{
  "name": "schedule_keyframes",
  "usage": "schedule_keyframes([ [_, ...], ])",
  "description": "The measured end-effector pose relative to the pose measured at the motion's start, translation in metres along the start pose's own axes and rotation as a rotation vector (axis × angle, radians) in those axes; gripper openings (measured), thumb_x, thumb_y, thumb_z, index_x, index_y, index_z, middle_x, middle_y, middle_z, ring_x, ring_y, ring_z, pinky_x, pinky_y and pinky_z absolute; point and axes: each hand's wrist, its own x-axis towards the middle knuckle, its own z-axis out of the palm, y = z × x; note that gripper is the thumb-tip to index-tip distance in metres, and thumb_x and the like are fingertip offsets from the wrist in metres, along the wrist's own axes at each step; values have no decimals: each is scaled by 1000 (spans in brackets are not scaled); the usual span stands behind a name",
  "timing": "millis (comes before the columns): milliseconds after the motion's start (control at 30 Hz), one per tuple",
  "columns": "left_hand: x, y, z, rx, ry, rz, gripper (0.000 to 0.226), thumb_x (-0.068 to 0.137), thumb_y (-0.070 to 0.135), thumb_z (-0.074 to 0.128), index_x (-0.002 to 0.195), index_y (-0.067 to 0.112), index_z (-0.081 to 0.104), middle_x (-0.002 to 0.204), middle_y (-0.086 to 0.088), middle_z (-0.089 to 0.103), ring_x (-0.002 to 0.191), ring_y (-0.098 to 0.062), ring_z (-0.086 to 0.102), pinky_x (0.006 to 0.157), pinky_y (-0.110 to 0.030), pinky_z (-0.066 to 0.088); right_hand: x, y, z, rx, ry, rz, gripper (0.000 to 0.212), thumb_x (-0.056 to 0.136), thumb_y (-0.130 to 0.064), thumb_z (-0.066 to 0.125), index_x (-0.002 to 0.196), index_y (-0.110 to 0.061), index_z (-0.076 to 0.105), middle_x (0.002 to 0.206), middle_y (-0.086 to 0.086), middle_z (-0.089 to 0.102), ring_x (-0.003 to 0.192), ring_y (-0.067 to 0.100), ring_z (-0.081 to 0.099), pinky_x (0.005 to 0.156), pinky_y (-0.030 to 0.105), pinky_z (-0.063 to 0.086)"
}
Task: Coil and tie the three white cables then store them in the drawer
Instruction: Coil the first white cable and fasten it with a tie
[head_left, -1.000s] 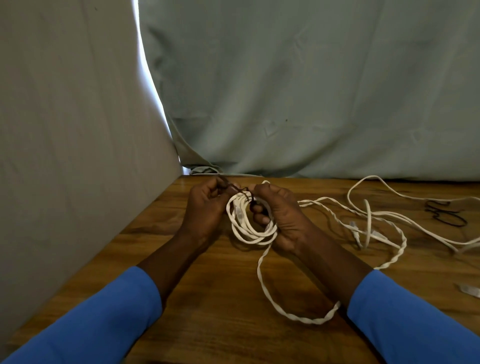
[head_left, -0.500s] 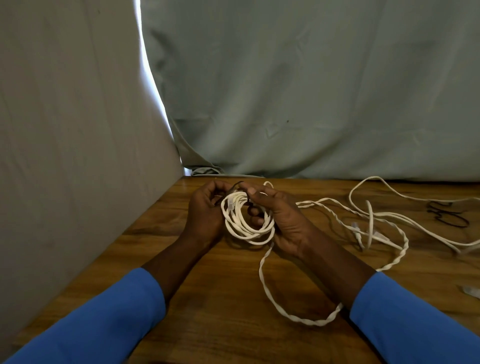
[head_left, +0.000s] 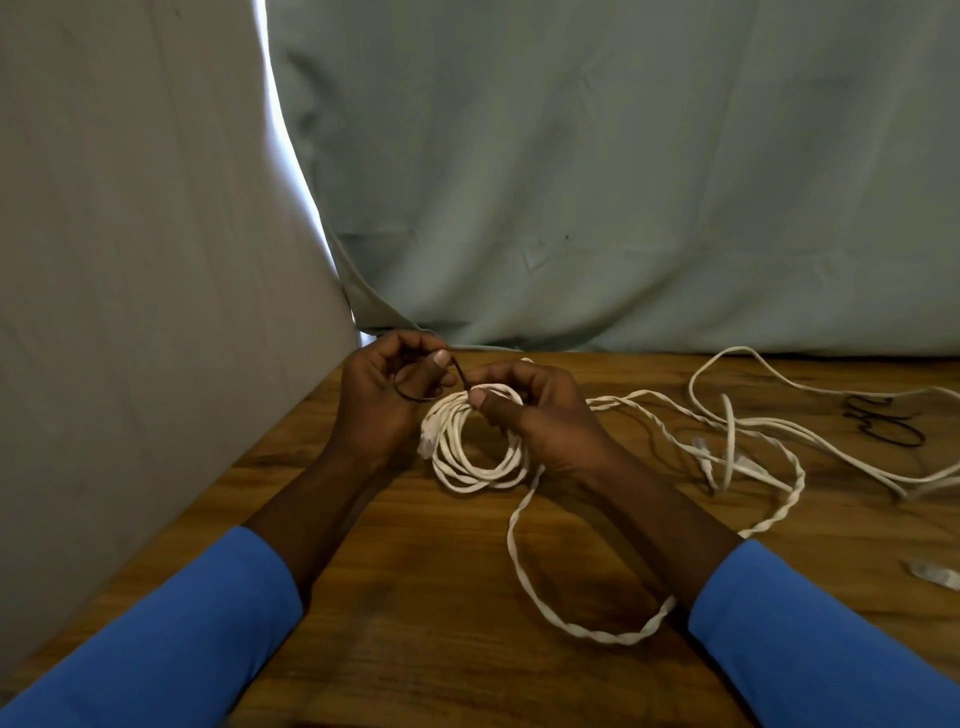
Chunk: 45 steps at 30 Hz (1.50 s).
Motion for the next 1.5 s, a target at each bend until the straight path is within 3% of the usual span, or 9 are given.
schedule_keyframes([
  [133,-2,-3,2,-68,27,-105,11,91,-1,72,99,6,74,99,-22,75,91,-34,73,82,-45,61,-2,-2,2,421,-80,129,28,90,3,70,118,-2,72,106,18,78,93,25,74,82,33,63],
  [333,-16,-5,14,10,-47,-44,33,88,11,71,117,-4,71,108,-13,78,97,-17,76,80,-21,58,0,-3,3,565,-16,126,42,75,-2,75,116,-4,73,111,18,77,99,29,74,90,40,62],
  [467,-20,-6,21,-172,-47,-199,51,73,26,76,118,2,73,111,-15,77,104,-31,74,82,-33,62,5,1,3,567,60,95,34,89,3,67,122,0,70,116,21,75,102,29,73,92,37,60],
  [600,-20,-13,23,-148,-62,-213,33,80,-6,76,112,-8,71,108,-23,76,103,-43,72,95,-57,58,10,5,5,533,116,92,24,100,-1,58,120,6,69,110,23,75,92,28,75,84,36,64],
  [867,-26,-3,26,122,-185,73,24,89,-1,75,112,6,77,107,-4,80,104,-23,75,92,-38,60,14,10,1,532,251,169,13,101,-6,61,101,1,72,83,16,76,71,23,74,71,37,65],
  [1067,-17,-3,25,-30,-64,-196,54,88,-12,69,135,10,60,124,-11,73,110,-21,72,89,-33,60,15,16,-7,395,326,175,21,98,-7,67,80,-10,78,84,16,77,80,29,72,90,50,61],
  [1167,-17,13,16,448,258,183,43,90,-6,62,128,14,58,122,-6,64,100,-10,63,81,-22,54,13,17,-10,342,358,196,10,98,-8,68,97,-4,78,86,14,78,83,29,75,90,49,62],
  [1267,-28,25,15,755,101,605,15,90,10,70,104,13,68,97,2,61,84,-11,54,74,-25,44,11,16,-6,316,368,187,13,97,-8,69,106,-2,75,94,15,80,92,32,77,92,51,62],
  [1500,-40,17,35,1188,-113,481,23,94,47,64,107,33,77,80,6,71,73,-18,66,73,-33,36,6,25,-2,314,366,159,12,95,-6,71,106,-4,75,100,18,79,98,38,75,93,57,60],
])
